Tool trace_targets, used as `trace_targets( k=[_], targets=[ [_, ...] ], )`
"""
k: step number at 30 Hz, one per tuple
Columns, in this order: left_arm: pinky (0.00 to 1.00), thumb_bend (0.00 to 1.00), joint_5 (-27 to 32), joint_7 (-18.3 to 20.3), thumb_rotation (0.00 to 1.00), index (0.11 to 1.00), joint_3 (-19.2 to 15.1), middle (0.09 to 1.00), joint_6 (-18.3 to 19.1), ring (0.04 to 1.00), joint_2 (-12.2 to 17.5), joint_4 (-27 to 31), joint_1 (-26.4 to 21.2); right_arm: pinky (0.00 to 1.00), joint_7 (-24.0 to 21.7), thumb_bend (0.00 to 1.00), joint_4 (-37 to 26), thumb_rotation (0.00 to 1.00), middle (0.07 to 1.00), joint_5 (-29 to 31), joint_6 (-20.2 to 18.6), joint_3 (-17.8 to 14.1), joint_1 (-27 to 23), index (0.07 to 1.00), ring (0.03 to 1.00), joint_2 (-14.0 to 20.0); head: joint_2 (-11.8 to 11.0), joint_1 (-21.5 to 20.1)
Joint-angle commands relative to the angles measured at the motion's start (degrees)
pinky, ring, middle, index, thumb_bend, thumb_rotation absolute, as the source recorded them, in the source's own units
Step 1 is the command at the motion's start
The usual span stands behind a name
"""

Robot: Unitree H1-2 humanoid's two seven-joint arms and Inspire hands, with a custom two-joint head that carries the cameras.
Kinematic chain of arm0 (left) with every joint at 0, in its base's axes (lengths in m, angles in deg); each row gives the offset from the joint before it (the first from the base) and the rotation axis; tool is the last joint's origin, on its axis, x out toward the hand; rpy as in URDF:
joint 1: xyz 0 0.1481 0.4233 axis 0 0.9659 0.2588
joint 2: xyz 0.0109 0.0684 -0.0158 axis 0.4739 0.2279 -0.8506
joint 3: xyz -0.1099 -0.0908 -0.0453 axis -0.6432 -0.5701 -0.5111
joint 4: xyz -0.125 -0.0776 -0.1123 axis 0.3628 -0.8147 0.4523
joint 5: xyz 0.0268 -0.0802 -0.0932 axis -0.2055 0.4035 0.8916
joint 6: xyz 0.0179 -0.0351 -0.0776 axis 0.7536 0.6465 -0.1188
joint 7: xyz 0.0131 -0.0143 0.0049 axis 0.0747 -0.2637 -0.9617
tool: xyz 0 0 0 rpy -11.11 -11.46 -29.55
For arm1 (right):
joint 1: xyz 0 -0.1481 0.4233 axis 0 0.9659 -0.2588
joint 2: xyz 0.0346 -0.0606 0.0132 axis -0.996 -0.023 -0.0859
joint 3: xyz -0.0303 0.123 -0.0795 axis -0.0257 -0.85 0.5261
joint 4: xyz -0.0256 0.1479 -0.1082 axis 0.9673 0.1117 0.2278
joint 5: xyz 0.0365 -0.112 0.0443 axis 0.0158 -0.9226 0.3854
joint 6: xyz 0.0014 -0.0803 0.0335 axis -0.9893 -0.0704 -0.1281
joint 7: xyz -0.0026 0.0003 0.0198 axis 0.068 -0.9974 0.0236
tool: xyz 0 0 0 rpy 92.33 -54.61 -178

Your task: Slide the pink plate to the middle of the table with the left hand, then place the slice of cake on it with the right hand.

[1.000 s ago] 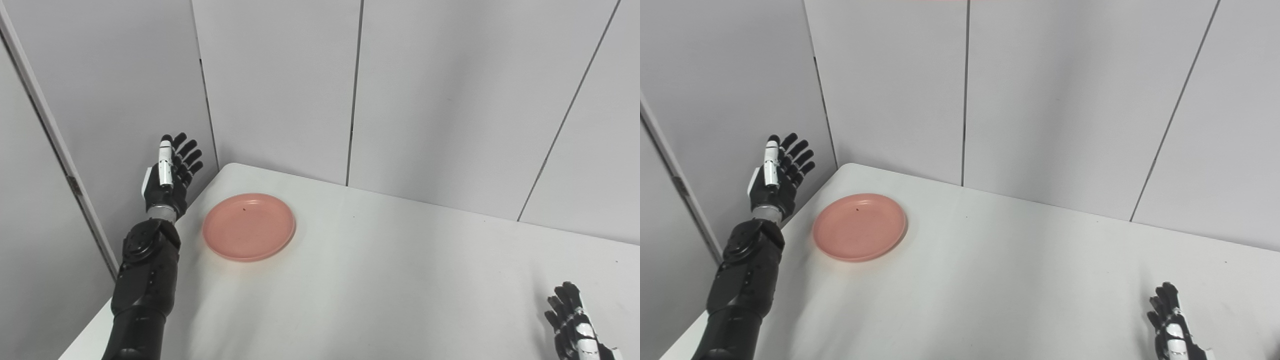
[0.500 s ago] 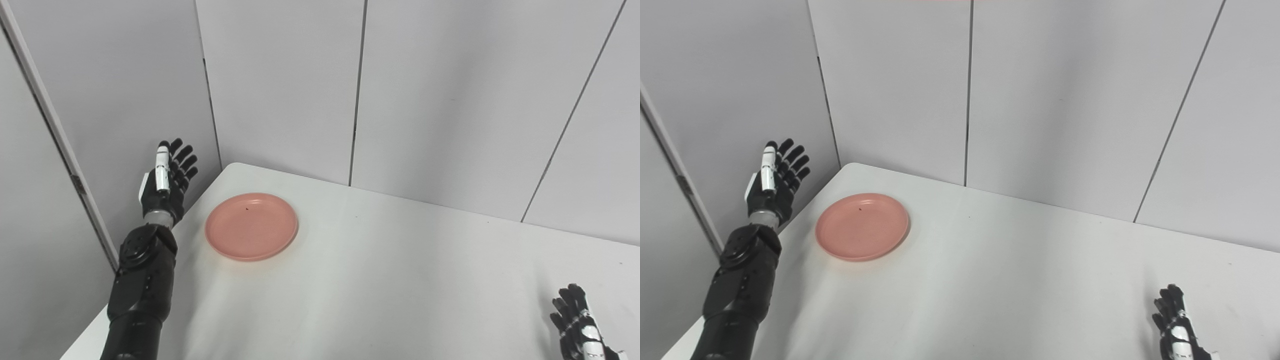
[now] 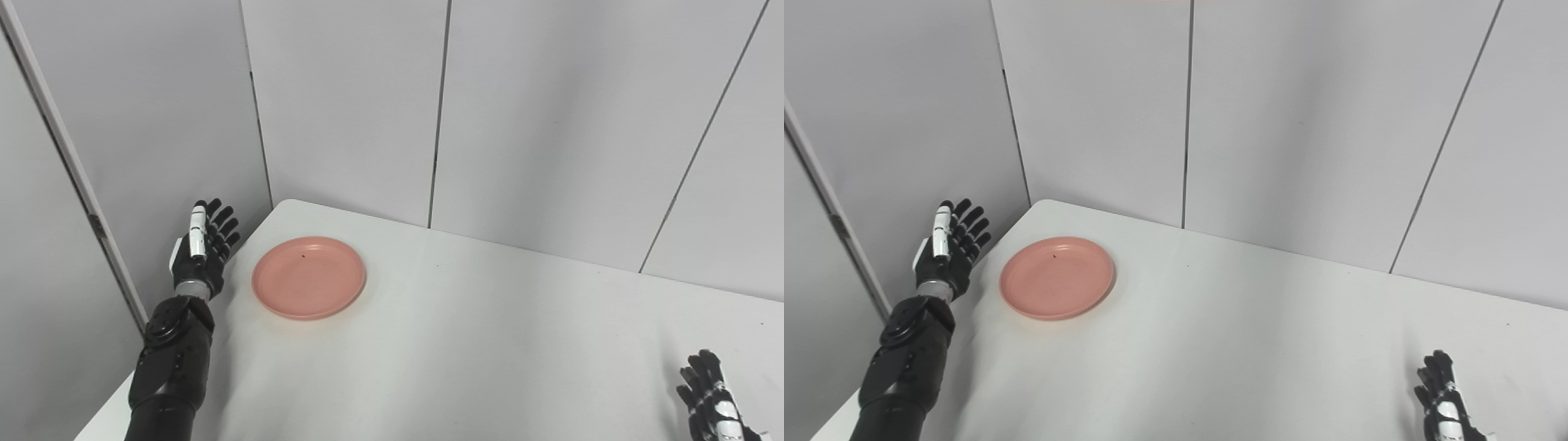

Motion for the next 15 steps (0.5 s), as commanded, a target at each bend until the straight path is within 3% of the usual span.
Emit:
trace_targets(
  k=[1, 15],
  targets=[
    [0.93, 0.37, 0.6, 0.8, 1.0, 0.88, -0.1, 0.893, -2.6, 0.905, 0.9, 1.1, -1.6, 1.0, -0.4, 0.36, 2.6, 1.0, 0.996, -0.2, -0.4, -0.2, 3.7, 1.0, 0.997, 0.4, 0.2, 0.0],
    [0.94, 0.37, 0.6, 1.5, 1.0, 0.891, 0.3, 0.908, -3.5, 0.909, 0.4, -0.9, -1.1, 1.0, -0.5, 0.37, 1.8, 1.0, 0.996, 0.2, -0.8, -0.2, 3.9, 1.0, 0.998, 0.6, 0.8, -0.3]
  ],
)
